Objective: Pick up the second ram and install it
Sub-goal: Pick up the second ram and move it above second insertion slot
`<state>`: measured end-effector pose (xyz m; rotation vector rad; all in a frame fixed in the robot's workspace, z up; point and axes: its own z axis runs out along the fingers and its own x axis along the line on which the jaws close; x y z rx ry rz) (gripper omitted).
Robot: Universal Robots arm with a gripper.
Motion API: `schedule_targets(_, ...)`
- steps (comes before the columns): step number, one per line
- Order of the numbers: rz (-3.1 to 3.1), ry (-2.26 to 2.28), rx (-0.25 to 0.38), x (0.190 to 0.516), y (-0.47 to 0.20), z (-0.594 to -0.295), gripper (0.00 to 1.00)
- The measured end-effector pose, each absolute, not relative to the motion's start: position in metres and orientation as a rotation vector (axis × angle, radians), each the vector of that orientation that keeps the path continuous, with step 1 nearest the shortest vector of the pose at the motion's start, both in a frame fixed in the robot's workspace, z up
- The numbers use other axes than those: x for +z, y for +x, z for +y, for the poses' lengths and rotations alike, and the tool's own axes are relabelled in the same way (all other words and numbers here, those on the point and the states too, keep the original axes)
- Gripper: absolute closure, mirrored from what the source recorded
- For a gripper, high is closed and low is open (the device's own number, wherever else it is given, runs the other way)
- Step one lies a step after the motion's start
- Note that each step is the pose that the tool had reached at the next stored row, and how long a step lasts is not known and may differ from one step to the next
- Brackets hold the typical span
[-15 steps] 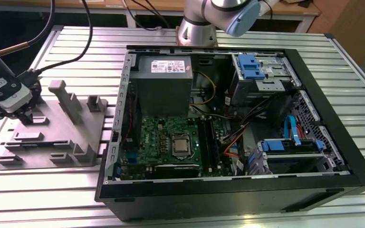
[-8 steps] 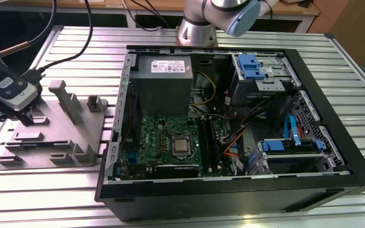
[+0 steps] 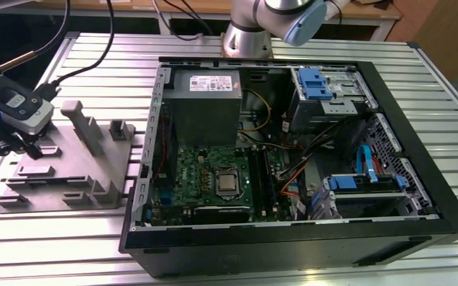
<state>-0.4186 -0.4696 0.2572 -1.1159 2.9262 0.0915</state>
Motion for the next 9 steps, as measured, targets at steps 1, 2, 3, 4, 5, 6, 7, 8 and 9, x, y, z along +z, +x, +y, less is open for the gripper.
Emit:
schedule_targets(1, 2.916, -1.143, 0.092, 0.2567, -0.4186, -0.4696, 0.9)
schedule_targets(2, 2.906, -1.171, 0.092, 0.2562, -0.4185, -0.4696, 0.9)
schedule_targets(3, 2.896, -1.197, 0.092, 0.2557, -0.4186, -0.4696, 0.9)
schedule_targets(4, 2.885, -1.224, 0.092, 0.2552, -0.4186, -0.4696, 0.9)
schedule_targets(5, 2.874, -1.25, 0.092, 0.2547, -0.4186, -0.4696, 0.9)
schedule_targets(6, 2.863, -1.276, 0.092, 0.2541, -0.4186, -0.4696, 0.9)
schedule_targets(7, 2.853, -1.302, 0.092, 0.2536, -0.4186, -0.4696, 0.9)
schedule_targets(8, 2.841, -1.328, 0.092, 0.2531, -0.4186, -0.4696, 0.9)
schedule_targets(9, 2.829, -1.355, 0.093, 0.2525, -0.4186, -0.4696, 0.9)
